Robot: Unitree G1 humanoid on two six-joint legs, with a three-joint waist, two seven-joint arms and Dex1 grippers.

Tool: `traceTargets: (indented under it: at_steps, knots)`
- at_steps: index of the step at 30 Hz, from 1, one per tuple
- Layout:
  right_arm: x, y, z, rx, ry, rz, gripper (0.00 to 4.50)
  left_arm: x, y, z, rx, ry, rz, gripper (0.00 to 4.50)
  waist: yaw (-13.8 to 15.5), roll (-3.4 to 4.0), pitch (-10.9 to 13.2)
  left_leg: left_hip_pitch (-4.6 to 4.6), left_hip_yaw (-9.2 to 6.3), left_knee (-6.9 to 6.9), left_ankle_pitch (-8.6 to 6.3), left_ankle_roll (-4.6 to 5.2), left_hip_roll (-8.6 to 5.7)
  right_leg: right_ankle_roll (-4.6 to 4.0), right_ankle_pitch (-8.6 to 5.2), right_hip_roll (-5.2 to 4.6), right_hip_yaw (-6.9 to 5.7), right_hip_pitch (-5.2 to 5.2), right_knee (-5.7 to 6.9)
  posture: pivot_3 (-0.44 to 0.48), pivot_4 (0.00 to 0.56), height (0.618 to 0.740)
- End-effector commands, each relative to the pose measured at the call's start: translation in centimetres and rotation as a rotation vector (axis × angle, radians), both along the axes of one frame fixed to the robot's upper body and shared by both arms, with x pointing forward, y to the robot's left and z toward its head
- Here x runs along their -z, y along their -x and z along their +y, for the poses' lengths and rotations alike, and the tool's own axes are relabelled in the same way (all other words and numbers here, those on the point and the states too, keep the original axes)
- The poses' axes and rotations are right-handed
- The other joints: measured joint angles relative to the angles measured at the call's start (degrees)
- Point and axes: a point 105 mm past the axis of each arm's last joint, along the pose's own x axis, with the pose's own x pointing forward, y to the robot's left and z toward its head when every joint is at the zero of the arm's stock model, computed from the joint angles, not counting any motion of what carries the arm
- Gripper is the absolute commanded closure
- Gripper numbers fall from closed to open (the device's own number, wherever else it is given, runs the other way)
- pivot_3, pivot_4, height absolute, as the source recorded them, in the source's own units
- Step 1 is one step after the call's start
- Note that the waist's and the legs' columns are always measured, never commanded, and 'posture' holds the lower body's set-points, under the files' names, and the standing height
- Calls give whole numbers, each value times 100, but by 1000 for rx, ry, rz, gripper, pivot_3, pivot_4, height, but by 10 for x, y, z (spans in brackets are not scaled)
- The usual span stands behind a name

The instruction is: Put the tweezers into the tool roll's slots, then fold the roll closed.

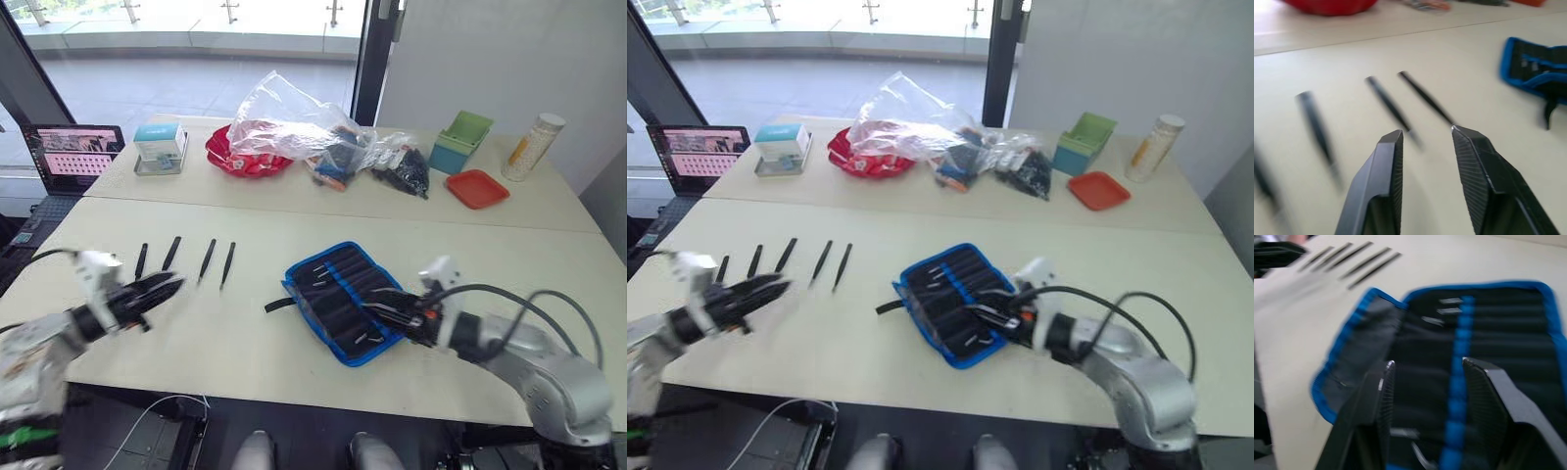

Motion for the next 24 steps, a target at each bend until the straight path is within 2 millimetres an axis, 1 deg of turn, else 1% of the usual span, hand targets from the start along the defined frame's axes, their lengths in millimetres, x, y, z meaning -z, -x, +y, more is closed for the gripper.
traceTargets:
  at_steps: [1,3,5,6,8,11,12,13,15,17,21,24]
  knots:
    - [-8,4,-22,35,27,-100,613,-17,17,14,-70,-18,-61,1395,27,0,3,3,0,2,3,-4,-1,-1,-1,-1,0,3,0,0,150,723]
    - [-4,6,-36,81,5,-100,0,-11,33,28,-150,-8,-48,714,23,-4,3,13,2,1,5,-6,-1,-3,-2,-2,0,15,-6,0,150,723]
    - [3,7,-44,111,-6,-94,0,-1,51,41,-236,-6,-39,69,8,-5,4,26,12,-4,4,-6,-1,-7,-4,-8,1,21,-7,0,150,723]
    - [5,7,-44,112,-13,-94,0,2,58,45,-276,2,-39,27,-11,-5,4,31,16,-9,5,-6,-3,-8,-5,-14,1,21,-7,0,150,723]
    - [5,6,-41,104,-22,-100,0,5,63,49,-314,12,-43,27,-28,-8,5,45,31,-18,4,-6,-2,-17,-10,-24,0,21,-7,0,150,723]
    - [-5,5,-25,29,-33,-122,0,8,65,54,-359,20,-46,27,-4,-10,5,45,30,-17,8,-8,0,-21,-13,-21,-3,20,-4,0,150,723]
    - [-9,4,-18,-3,-30,-133,0,9,65,59,-391,33,-43,27,-3,-11,5,45,31,-16,11,-9,-2,-21,-13,-22,-2,20,-4,0,150,723]
    - [-13,4,-11,-45,-27,-138,0,12,64,63,-420,44,-36,27,-4,-10,5,45,31,-15,11,-10,-4,-21,-13,-24,-2,20,-4,0,150,723]
    - [-28,7,10,-184,-35,-145,0,17,58,71,-486,42,-14,27,-6,-8,6,45,32,-14,11,-10,-8,-20,-14,-28,-2,21,-4,0,150,723]
    - [-36,10,20,-260,-40,-145,0,18,53,73,-515,33,-6,27,-6,-13,5,45,32,-14,12,-9,-9,-19,-14,-29,-3,19,-2,0,150,723]
    - [-55,23,48,-496,18,-169,0,16,24,74,-563,30,-12,27,29,-29,5,40,23,-16,11,-8,-18,-19,-13,-35,-15,19,5,0,150,723]
    - [-70,26,62,-586,32,-205,0,17,5,76,-580,14,3,27,36,-37,6,38,19,-15,11,-8,-24,-19,-13,-40,-19,18,8,0,150,723]
